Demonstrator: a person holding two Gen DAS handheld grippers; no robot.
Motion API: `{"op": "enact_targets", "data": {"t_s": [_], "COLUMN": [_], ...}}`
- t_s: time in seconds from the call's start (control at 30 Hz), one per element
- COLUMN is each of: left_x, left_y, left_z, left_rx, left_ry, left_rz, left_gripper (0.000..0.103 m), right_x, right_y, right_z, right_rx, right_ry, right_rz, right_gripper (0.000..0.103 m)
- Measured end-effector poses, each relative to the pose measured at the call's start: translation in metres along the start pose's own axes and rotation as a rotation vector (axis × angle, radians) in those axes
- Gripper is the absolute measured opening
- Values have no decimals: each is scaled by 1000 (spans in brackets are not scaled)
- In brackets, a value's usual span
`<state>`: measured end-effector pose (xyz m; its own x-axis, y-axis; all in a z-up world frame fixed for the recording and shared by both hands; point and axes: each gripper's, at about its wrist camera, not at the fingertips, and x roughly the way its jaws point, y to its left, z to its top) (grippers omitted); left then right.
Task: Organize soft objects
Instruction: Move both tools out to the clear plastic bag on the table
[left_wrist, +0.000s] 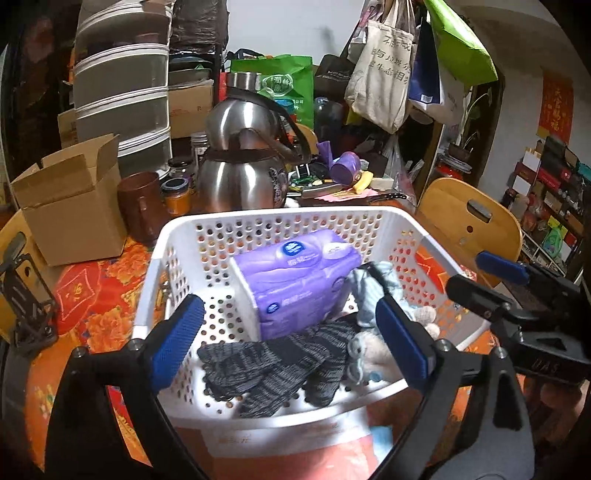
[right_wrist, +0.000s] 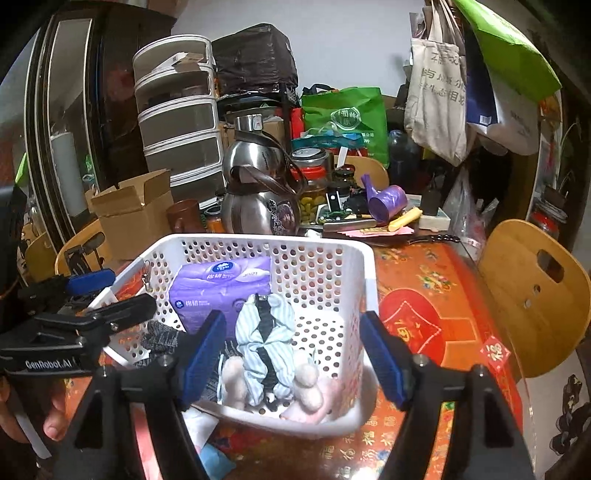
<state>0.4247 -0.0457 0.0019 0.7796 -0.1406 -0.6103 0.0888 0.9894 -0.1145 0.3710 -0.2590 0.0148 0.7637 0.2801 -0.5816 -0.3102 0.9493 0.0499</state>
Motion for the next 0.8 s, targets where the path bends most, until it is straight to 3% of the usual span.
{"op": "enact_targets", "data": {"t_s": [0.2,0.37,0.53,0.67,0.8], "left_x": [-12,-47,-89,-111,-117], "left_y": [14,27,52,87,104], "left_z": [-9,-33,-85,-143,-193], "left_rx": [-12,-5,1,-95,-127], "left_ry": [7,17,53,112,158], "left_rz": [13,32,65,94,123], "left_gripper": [93,93,93,93,93], "right_x": [-6,-30,-61,-80,-98], "right_y": [-2,-11,-7,12,35], "right_z": [-7,-23,-69,-128,-171], "right_rx": [19,115,166,164,153], "right_ry": [12,30,76,124,122], "right_rz": [9,11,-18,-38,-7], "right_gripper": [74,74,74,74,74]}}
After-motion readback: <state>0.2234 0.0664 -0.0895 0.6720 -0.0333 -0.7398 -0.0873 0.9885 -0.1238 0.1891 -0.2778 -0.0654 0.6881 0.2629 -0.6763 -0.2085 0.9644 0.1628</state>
